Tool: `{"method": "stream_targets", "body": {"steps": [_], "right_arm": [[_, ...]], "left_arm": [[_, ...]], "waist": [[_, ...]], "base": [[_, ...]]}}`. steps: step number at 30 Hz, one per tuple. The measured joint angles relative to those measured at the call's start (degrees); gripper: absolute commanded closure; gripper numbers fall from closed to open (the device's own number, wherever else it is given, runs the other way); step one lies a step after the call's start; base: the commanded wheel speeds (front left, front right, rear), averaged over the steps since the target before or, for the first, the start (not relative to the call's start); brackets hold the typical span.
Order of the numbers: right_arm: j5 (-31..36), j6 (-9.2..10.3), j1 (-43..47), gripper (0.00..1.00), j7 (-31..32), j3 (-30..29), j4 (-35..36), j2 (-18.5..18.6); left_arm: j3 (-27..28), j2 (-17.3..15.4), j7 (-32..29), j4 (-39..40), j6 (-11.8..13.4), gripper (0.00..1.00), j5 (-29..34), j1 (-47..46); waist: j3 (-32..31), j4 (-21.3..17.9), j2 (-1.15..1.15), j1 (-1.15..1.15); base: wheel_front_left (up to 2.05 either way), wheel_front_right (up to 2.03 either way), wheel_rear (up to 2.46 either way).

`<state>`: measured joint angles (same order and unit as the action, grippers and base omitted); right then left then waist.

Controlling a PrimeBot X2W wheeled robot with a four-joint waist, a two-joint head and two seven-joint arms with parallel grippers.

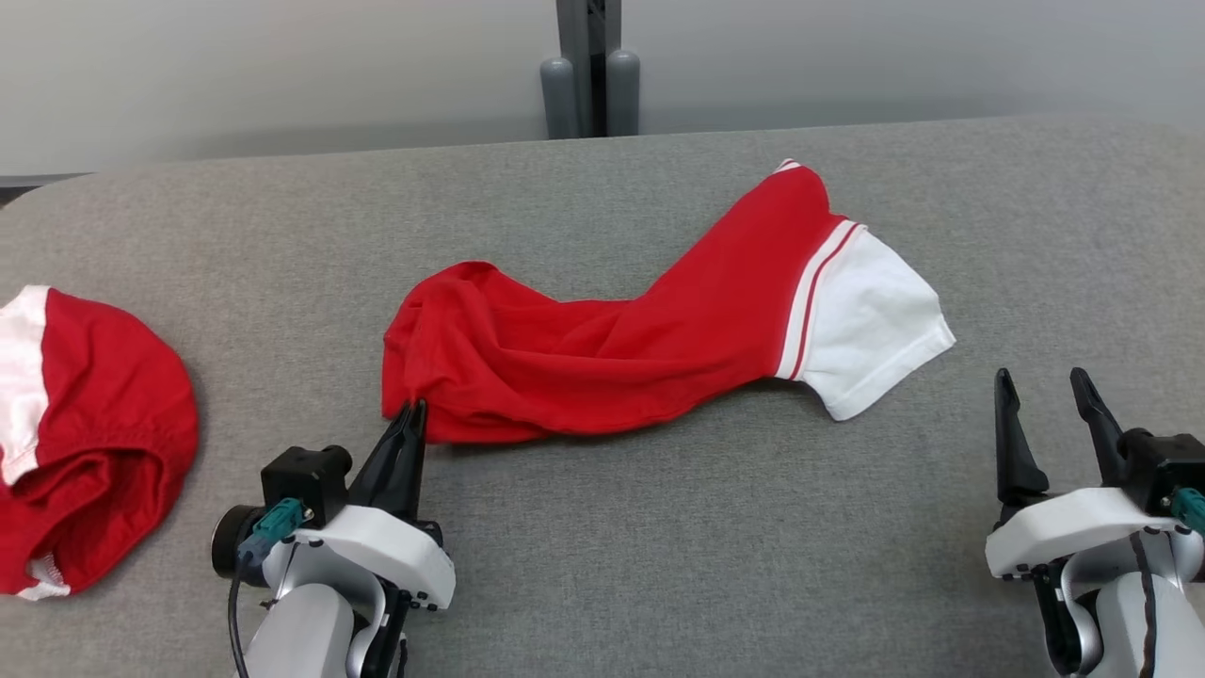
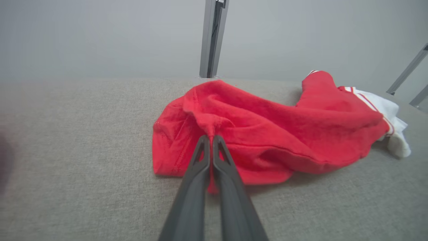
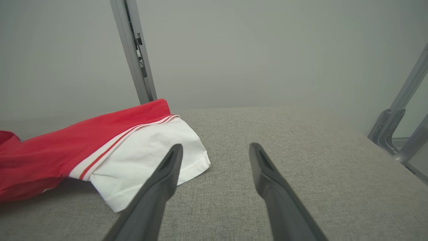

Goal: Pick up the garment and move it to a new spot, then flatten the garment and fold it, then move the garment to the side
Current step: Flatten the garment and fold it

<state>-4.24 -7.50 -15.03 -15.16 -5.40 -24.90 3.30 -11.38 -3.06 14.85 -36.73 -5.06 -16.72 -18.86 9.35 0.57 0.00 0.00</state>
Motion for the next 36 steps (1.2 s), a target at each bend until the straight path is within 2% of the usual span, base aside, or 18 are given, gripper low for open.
{"method": "stream_targets", "body": {"steps": [9, 12, 15, 23, 29, 30, 31, 32, 33, 36], "right_arm": [[-3.8, 0.01, -7.0, 0.0, 1.1, -2.9, -11.6, 2.6], [-9.2, 0.01, -10.3, 0.0, 1.9, -5.5, -16.6, 2.9], [-13.3, 0.02, -13.5, 0.0, 2.6, -6.6, -22.7, 5.2], [-16.7, 0.02, -18.4, 0.0, 2.6, -2.0, -29.8, 8.0], [-18.9, 0.02, -19.7, 0.0, 2.5, 1.6, -33.5, 8.6], [-19.4, 0.02, -19.8, 0.49, 2.5, 2.1, -33.8, 8.7], [-19.9, 0.02, -19.9, 0.49, 2.4, 2.5, -34.3, 8.7], [-20.1, 0.02, -19.9, 0.62, 2.2, 3.2, -34.7, 8.8], [-20.1, 0.02, -19.9, 1.0, 2.0, 4.1, -34.7, 8.9], [-20.1, 0.02, -19.9, 1.0, 1.0, 6.2, -34.3, 9.5]], "left_arm": [[-2.0, -0.1, 0.1, 12.6, -1.2, 1.0, 2.4, 4.6], [-3.1, 0.0, 0.1, 14.7, -1.5, 1.0, 2.8, 5.4], [-4.6, 0.0, 0.1, 16.0, -1.7, 1.0, 3.1, 5.8], [-6.7, 0.2, 0.1, 17.3, -1.9, 1.0, 3.3, 5.5], [-7.0, 0.2, 0.1, 17.1, -1.9, 1.0, 3.2, 5.2], [-7.0, 0.2, 0.1, 17.1, -1.9, 1.0, 3.1, 5.2], [-7.0, 0.2, 0.1, 17.0, -1.9, 1.0, 3.1, 5.2], [-6.9, 0.2, 0.1, 17.0, -1.9, 1.0, 3.1, 5.2], [-6.7, 0.2, 0.1, 16.9, -1.9, 1.0, 3.1, 5.2], [-6.3, 0.2, 0.1, 16.8, -1.8, 1.0, 3.1, 5.2]], "waist": [[0.5, 5.0, 0.0, 0.0], [1.1, 6.5, 0.0, 0.0], [2.1, 8.2, 0.0, 0.0], [4.7, 10.1, 0.0, 0.0], [5.1, 10.7, 0.0, 0.0], [5.0, 10.7, 0.0, 0.0], [4.9, 10.6, 0.0, 0.0], [4.8, 10.6, 0.0, 0.0], [4.7, 10.5, 0.0, 0.0], [4.3, 10.1, 0.0, 0.0]], "base": [[0.0, 0.0, 0.0], [0.0, 0.0, 0.0], [0.0, 0.0, 0.0], [0.0, 0.0, 0.0], [0.0, 0.0, 0.0], [0.0, 0.0, 0.0], [0.0, 0.0, 0.0], [0.0, 0.0, 0.0], [0.0, 0.0, 0.0], [0.0, 0.0, 0.0]]}}
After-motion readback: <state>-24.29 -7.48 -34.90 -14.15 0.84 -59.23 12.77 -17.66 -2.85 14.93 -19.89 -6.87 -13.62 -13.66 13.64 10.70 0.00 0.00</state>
